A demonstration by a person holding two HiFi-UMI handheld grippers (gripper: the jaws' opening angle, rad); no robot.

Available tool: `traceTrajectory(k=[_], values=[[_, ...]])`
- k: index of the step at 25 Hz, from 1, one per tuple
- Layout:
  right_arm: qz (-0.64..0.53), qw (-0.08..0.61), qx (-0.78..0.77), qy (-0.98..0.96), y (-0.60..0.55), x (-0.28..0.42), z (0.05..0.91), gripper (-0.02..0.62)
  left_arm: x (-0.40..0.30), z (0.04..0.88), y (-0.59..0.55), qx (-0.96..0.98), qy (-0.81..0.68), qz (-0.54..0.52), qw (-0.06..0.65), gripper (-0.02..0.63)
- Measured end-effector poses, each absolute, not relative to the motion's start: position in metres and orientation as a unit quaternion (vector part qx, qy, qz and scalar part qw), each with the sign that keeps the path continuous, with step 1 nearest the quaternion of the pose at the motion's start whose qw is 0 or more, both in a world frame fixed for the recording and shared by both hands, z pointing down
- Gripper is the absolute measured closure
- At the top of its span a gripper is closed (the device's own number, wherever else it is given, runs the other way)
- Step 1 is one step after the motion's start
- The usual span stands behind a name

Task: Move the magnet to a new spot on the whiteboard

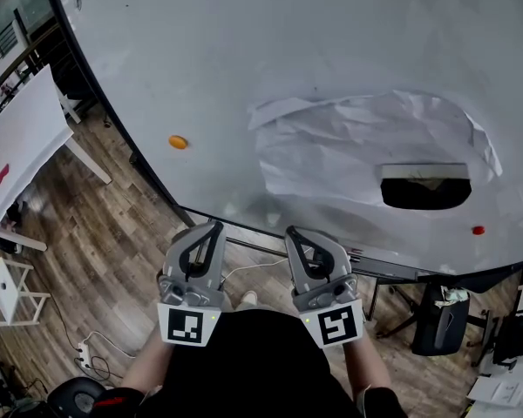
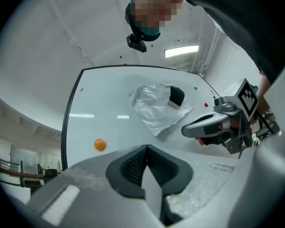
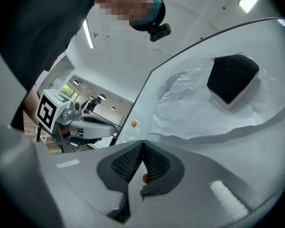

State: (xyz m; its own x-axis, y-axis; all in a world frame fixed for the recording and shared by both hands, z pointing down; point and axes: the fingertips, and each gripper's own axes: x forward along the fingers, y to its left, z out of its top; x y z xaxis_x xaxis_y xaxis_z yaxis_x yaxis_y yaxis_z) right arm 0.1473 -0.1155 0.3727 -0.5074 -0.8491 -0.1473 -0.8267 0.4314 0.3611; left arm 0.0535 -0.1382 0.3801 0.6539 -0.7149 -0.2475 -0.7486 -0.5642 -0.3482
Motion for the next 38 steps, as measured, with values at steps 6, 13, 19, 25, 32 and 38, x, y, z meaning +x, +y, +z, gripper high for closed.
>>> traceTrajectory(k=[6, 13, 19, 25, 32, 38], values=[[-0.194, 0.023, 0.497, -0.845, -0.116, 0.145, 0.373, 0.592, 0.048, 0.381, -0.139, -0.88, 0.423, 0.038, 0.212, 0.604], [-0.193, 0.018, 0.497, -0.846, -0.115, 0.141, 0.373, 0.592, 0.042, 0.383, -0.142, -0.874, 0.437, 0.036, 0.207, 0.604], [-0.193, 0.016, 0.496, -0.846, -0.115, 0.137, 0.373, 0.592, 0.042, 0.381, -0.14, -0.875, 0.434, 0.036, 0.212, 0.604], [-0.194, 0.013, 0.495, -0.847, -0.114, 0.133, 0.372, 0.594, 0.042, 0.382, -0.137, -0.877, 0.43, 0.037, 0.212, 0.604], [-0.194, 0.015, 0.495, -0.847, -0.114, 0.133, 0.372, 0.594, 0.042, 0.384, -0.135, -0.879, 0.428, 0.037, 0.208, 0.604], [-0.194, 0.018, 0.496, -0.846, -0.113, 0.133, 0.372, 0.594, 0.042, 0.383, -0.133, -0.879, 0.426, 0.038, 0.211, 0.604]])
